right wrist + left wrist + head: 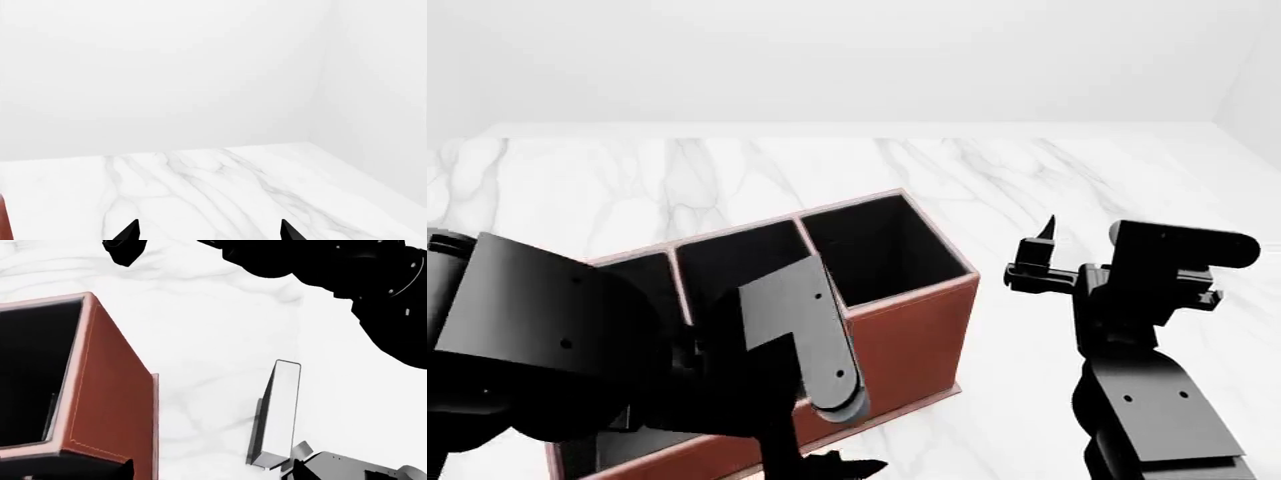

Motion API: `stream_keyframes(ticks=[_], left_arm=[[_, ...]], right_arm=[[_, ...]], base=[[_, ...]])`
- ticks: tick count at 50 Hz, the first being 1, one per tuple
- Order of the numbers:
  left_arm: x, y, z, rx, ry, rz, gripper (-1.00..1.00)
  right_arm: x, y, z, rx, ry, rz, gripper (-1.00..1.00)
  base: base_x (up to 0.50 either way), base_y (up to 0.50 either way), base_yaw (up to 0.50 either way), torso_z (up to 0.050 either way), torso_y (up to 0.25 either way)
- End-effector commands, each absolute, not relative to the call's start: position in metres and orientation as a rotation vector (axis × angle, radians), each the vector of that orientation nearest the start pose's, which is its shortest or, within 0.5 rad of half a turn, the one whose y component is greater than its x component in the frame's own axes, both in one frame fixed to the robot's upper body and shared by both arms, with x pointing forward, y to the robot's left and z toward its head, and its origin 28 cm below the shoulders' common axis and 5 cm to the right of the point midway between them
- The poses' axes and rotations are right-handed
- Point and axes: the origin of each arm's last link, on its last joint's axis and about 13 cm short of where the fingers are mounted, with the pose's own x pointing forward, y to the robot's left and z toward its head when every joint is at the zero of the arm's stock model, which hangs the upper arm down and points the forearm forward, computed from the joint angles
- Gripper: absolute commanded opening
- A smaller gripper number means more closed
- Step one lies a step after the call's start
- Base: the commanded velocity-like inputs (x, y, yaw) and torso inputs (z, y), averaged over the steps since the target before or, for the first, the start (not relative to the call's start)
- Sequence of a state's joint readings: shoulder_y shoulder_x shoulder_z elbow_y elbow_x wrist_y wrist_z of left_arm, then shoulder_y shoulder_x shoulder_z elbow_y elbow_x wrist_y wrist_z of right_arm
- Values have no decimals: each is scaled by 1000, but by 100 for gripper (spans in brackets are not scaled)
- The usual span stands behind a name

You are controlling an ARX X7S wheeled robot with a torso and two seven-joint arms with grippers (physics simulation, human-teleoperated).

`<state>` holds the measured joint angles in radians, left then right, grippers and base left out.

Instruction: Pick up the book and place it in the left compartment of the caddy.

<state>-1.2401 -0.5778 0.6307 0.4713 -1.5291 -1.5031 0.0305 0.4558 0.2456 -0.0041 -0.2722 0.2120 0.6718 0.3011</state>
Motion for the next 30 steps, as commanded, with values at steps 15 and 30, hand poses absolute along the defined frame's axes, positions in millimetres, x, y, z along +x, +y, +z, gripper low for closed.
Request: stream_keyframes(ticks=[15,30], left_arm=[[245,173,256,565,593,-1365,100],[251,157,250,583,599,-1429,100]], right_arm=[[284,-142,145,-63,-54,-259,100],[286,-142,144,-61,-51,-255,100]], base=[[0,0,0,0,0],[0,0,0,0,0]])
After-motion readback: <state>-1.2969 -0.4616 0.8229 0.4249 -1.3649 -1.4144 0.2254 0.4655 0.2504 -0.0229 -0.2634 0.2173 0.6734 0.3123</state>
